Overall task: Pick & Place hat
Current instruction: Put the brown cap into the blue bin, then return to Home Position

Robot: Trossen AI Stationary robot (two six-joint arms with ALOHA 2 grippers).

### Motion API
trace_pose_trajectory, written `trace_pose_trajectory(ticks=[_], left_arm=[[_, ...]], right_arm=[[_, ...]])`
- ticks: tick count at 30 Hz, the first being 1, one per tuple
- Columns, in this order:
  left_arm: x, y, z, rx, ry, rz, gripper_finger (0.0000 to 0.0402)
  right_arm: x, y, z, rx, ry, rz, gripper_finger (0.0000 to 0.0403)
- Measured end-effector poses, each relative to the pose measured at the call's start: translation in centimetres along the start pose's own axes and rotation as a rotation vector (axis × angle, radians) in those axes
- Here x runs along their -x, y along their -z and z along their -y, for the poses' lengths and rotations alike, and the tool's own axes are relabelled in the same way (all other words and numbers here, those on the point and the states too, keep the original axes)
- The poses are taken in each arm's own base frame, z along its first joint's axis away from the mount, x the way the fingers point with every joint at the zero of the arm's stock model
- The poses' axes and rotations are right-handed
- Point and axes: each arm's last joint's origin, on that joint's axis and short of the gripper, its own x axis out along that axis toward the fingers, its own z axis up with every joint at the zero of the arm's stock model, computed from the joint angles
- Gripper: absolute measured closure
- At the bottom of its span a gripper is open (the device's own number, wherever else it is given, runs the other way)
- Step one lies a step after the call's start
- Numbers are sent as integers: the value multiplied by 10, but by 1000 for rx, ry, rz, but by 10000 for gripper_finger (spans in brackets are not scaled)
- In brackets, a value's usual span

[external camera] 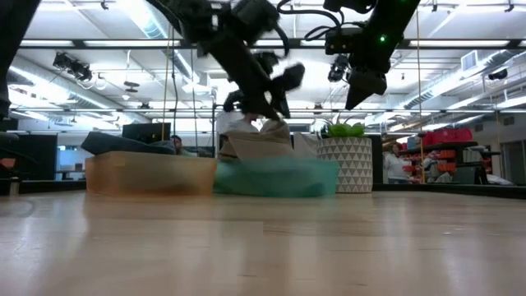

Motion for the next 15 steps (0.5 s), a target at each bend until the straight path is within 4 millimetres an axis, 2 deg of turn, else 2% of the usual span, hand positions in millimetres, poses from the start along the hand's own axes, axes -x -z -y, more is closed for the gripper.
trace_pose_trajectory(ticks=[4,7,11,15], left_arm=[[33,-19,-3,-84,13,-5,258],[66,-33,-13,-212,9,-37,251],[113,-50,-36,-291,-6,-84,253],[159,-62,-63,-312,-17,-108,264]], right_arm=[[1,1,-1,-4,-2,-3,204],[8,3,0,-22,-9,9,207],[28,11,8,-47,-28,52,214],[56,22,24,-109,-121,140,220]])
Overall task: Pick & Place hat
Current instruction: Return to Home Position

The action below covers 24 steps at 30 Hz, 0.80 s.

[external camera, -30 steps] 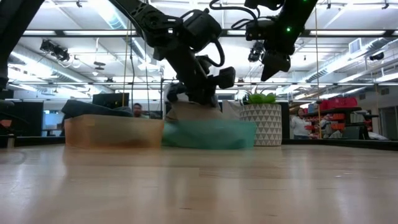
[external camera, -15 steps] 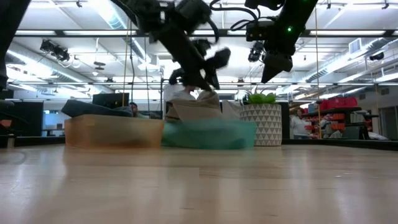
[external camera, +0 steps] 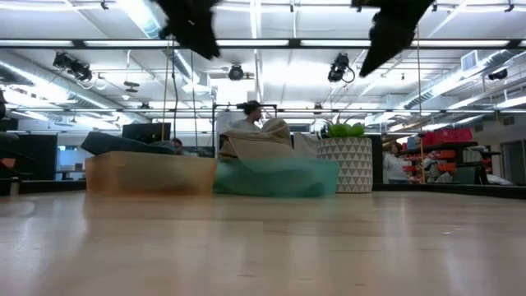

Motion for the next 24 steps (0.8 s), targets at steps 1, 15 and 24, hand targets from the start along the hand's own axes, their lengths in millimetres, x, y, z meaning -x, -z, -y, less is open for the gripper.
trace_pose_trajectory(ticks=[1,15,24], left_arm=[[11,1,-7,-3,1,-1,267],[29,131,-23,-167,211,212,301],[29,174,-40,-52,386,444,301]], right_arm=[[8,2,4,-26,-24,24,221],[18,77,4,-343,-321,550,227],[15,113,8,-449,-407,762,227]])
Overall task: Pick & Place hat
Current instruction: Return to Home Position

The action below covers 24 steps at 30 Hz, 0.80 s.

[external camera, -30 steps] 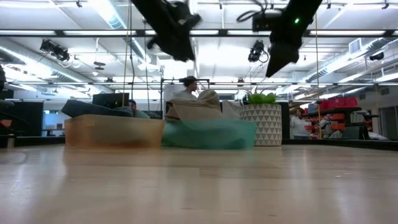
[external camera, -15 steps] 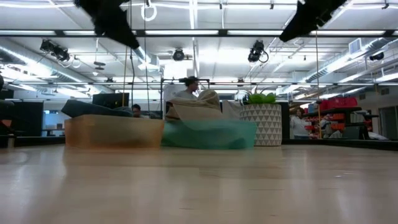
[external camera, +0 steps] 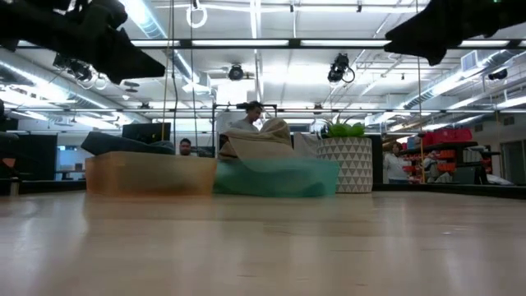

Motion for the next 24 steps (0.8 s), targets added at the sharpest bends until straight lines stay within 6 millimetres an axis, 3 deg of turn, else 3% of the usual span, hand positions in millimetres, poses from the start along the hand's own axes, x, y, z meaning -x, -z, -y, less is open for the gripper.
trace_pose_trajectory(ticks=[8,14,24], left_arm=[[11,36,-5,53,42,153,301],[19,42,-7,17,56,215,301],[27,41,-7,2,137,287,301]], right_arm=[[14,34,10,-48,-29,141,227],[20,53,14,-93,-34,177,227],[28,66,19,-63,-32,204,227]])
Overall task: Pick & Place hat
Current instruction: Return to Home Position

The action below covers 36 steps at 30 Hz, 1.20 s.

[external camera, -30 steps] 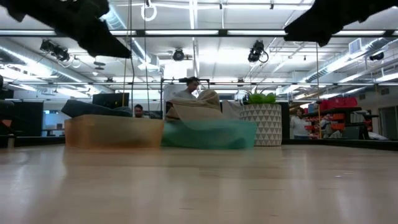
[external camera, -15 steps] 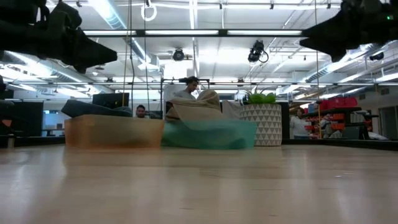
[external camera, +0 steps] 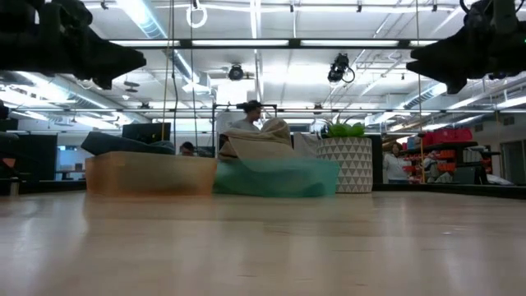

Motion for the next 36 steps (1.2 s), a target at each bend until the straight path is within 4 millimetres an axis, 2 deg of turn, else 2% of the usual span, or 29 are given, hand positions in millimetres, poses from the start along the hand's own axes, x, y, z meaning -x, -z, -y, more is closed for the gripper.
trace_pose_trajectory(ticks=[8,13,23,36], left_arm=[[-1,11,3,17,65,49,301],[-1,9,3,-13,65,66,301],[-1,16,6,-5,178,-2,301],[0,32,7,-15,188,-166,301]], right_arm=[[1,20,2,-30,1,-23,227],[1,19,-1,3,-94,-17,227],[3,23,-8,153,-341,-35,227],[3,23,-8,95,-356,-48,227]])
